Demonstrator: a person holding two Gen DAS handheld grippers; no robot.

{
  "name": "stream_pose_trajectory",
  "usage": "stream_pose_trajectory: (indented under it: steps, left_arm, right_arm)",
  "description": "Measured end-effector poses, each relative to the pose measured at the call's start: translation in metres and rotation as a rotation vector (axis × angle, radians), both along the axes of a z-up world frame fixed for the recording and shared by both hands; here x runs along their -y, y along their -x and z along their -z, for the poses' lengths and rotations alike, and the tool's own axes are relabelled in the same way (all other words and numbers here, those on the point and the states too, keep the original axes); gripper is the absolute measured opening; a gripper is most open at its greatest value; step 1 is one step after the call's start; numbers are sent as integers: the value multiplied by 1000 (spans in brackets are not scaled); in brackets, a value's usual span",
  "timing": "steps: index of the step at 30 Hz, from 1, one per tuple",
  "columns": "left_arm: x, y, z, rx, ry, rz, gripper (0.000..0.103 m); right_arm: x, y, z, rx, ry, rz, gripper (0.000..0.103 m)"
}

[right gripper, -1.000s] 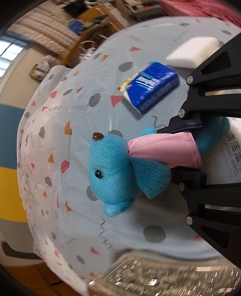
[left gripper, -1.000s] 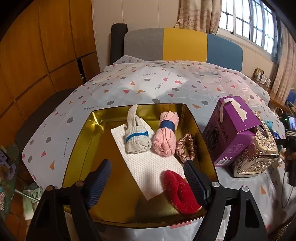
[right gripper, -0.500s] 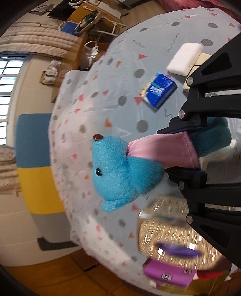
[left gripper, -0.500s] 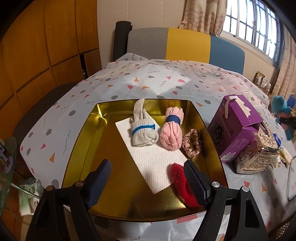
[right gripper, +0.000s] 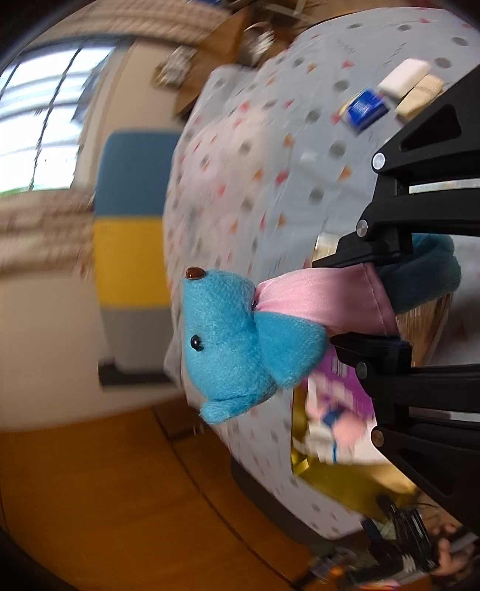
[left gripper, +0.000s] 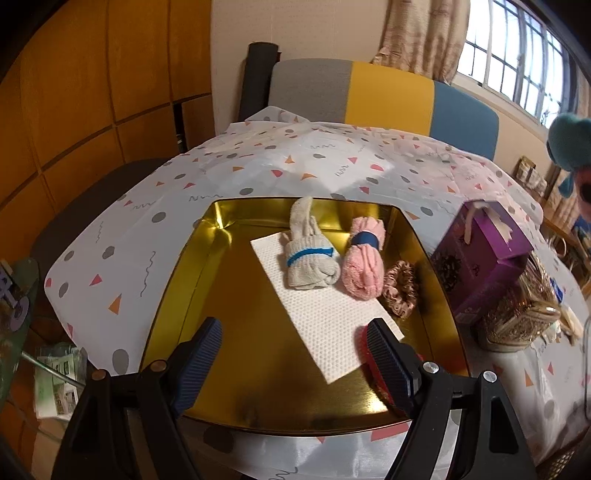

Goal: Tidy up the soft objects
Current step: 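Carry the blue teddy bear into the gold tray and open the right tool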

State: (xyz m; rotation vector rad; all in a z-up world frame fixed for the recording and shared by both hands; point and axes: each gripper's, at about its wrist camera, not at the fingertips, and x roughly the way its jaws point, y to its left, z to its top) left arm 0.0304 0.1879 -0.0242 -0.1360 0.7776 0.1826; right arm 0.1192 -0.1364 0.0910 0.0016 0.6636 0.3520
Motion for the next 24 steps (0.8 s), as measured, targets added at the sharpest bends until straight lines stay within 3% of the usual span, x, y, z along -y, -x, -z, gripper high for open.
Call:
stream_pose_trajectory:
  steps: [6, 16, 21, 24]
  left_arm:
    - [-34, 8, -10, 40, -8, -91, 81]
    - [-89, 24, -8, 48, 9, -232, 81]
    - [-97, 26, -3, 41, 18, -249, 81]
    - [-96, 27, -2, 39, 15, -245, 81]
  right_arm:
    - [-83, 22, 6, -18, 1, -226, 28]
    - [-219, 20, 99, -299, 4, -468, 29]
    - [-262, 16, 149, -448, 9, -532, 33]
    - [-273, 19, 169, -490, 8, -558, 39]
